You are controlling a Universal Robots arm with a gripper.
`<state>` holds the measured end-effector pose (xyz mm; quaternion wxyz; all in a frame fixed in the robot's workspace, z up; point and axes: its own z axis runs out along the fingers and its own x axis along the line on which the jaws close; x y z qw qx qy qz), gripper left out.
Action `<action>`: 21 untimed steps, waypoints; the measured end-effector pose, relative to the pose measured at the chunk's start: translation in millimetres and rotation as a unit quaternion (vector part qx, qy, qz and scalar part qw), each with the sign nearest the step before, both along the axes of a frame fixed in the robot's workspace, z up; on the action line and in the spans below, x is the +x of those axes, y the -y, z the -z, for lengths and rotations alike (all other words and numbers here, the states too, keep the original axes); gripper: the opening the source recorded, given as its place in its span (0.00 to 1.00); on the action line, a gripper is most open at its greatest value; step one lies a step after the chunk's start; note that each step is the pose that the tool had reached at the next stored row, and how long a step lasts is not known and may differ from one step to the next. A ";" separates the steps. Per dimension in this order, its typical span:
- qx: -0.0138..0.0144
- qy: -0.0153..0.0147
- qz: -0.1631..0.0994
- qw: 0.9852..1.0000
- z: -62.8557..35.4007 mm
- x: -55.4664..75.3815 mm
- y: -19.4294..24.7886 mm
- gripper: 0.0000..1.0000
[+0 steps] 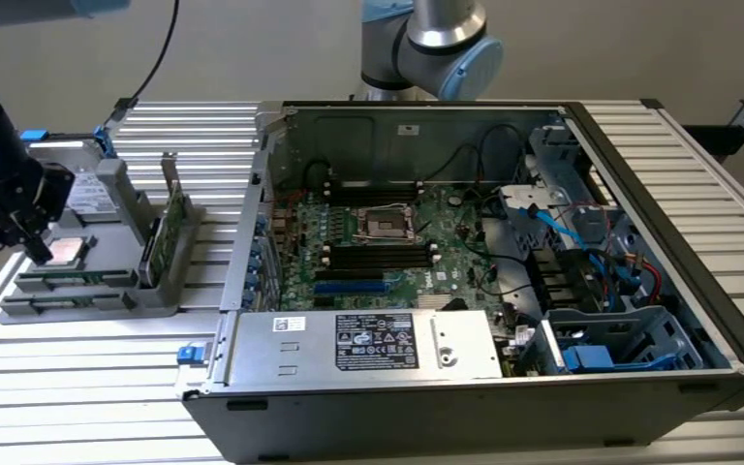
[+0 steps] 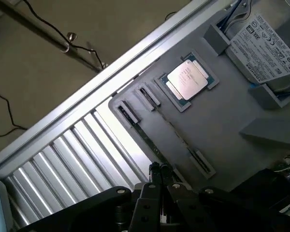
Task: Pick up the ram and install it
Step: 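Pick up the ram and move it above insertion slot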
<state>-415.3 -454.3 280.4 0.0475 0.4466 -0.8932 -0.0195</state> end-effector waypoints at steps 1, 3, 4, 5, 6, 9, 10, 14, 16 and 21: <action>0.001 0.000 -0.009 1.000 0.0 0.0 0.0 0.10; 0.003 0.000 -0.027 1.000 0.0 0.0 0.0 0.10; 0.004 0.000 -0.036 0.999 0.1 0.0 0.0 0.10; 0.005 0.000 -0.045 0.999 0.1 0.0 0.0 0.10; 0.006 0.000 -0.053 0.999 0.1 0.0 0.0 0.10; 0.008 0.000 -0.080 0.997 0.0 0.0 0.0 0.10; 0.009 0.000 -0.089 0.996 0.0 0.0 0.0 0.10; 0.013 0.000 -0.125 0.992 0.0 0.0 0.0 0.10; 0.015 0.000 -0.142 0.990 0.0 0.0 0.0 0.10; 0.021 0.000 -0.180 0.983 0.0 0.0 -0.1 0.10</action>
